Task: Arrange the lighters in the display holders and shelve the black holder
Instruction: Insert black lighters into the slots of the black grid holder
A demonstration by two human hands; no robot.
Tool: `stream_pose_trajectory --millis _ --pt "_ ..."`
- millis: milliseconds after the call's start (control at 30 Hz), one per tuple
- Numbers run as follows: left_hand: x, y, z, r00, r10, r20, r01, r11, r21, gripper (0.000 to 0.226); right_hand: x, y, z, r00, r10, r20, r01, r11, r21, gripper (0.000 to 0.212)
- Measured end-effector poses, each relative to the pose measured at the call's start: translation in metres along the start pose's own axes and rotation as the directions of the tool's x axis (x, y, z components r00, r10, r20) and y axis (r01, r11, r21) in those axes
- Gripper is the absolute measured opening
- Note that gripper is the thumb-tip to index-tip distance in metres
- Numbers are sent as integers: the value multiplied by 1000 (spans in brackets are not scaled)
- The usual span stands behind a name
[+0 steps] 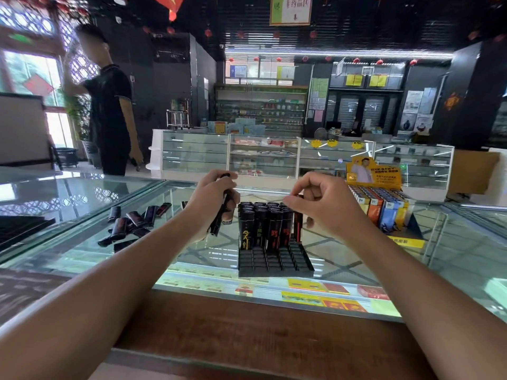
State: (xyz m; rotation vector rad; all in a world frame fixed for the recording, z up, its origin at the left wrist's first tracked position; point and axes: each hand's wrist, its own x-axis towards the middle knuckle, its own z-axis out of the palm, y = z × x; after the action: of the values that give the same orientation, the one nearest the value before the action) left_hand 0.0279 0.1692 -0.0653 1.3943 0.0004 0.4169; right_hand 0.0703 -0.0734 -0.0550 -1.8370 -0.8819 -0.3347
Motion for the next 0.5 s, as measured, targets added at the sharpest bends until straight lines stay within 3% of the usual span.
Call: stream_pose_trajectory --millis 200,500 --pt "0 1 -1 1000 -9 -14 9 1000 -22 34 -5 -9 2 996 62 65 -56 995 -89 44" --pt "-2 2 0 999 -37 -17 37 998 -41 42 -8 -12 4 989 109 104 -83 970 -229 41"
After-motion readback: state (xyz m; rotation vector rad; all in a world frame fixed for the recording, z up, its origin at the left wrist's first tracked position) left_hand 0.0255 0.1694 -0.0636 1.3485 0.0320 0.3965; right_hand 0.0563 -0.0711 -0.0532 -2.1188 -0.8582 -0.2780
